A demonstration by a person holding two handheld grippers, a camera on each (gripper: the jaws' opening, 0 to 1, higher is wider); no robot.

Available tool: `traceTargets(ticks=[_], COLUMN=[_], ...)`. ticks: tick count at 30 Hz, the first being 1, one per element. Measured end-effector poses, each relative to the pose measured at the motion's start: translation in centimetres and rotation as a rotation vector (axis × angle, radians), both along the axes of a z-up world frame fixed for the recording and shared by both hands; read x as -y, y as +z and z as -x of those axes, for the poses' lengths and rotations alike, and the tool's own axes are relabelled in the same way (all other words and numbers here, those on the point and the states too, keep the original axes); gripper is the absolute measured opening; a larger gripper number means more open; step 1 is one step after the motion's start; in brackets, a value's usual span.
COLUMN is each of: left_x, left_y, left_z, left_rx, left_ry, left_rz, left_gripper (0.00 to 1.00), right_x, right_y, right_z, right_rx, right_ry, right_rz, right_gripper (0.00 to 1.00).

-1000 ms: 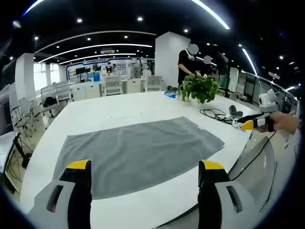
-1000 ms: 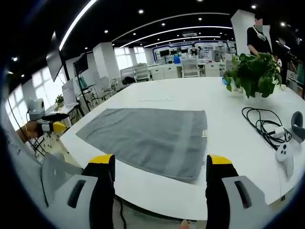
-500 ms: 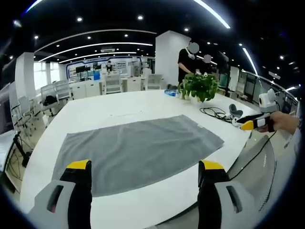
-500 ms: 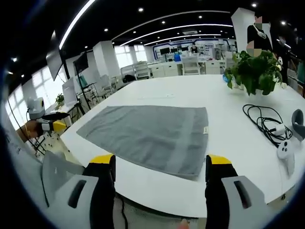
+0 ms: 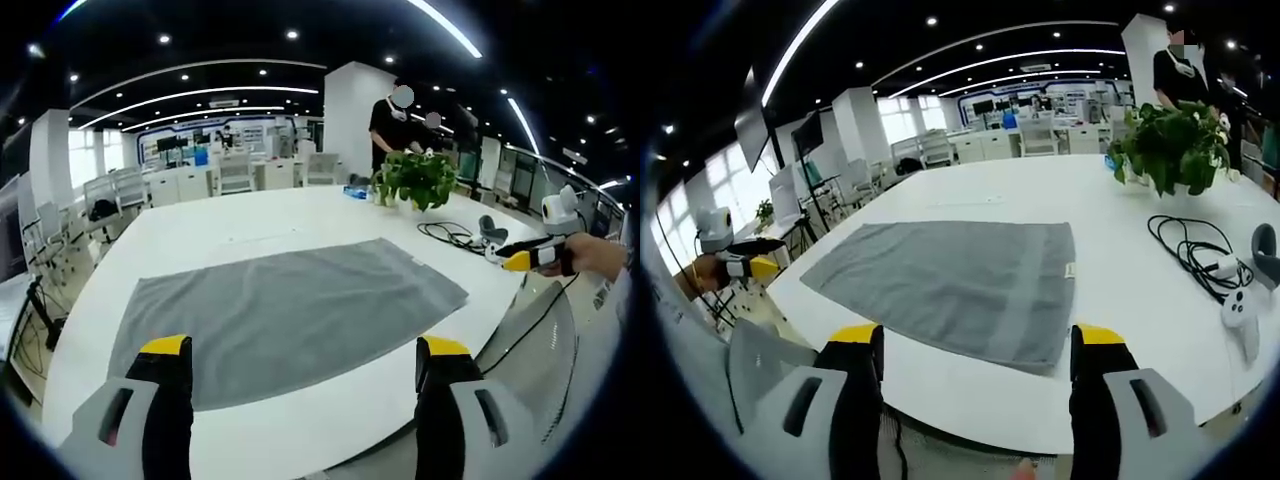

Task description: Fold the towel on the table until its edges align and the towel forms a compact rectangular stack.

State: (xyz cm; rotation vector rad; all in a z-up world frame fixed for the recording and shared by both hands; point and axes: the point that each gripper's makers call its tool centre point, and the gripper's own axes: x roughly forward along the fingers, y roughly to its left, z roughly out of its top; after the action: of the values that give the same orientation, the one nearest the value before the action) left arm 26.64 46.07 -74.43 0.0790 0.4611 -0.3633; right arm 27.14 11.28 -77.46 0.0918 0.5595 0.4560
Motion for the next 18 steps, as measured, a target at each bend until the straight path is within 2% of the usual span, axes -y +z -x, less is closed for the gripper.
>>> traceTargets(ticks=[18], left_x=[1.4], left_y=[-0.3], left_z=[-0.2], left_rx=[-0.016], left_ry=[-0.032], left_rz=[-0.014], left_gripper=[0.95], right_x=[1.2], right_y=[-0.6], right_z=[0.5], right_rx=[-0.009], right_ry=[-0.027], right_rz=[-0.021], right_gripper=[0.76])
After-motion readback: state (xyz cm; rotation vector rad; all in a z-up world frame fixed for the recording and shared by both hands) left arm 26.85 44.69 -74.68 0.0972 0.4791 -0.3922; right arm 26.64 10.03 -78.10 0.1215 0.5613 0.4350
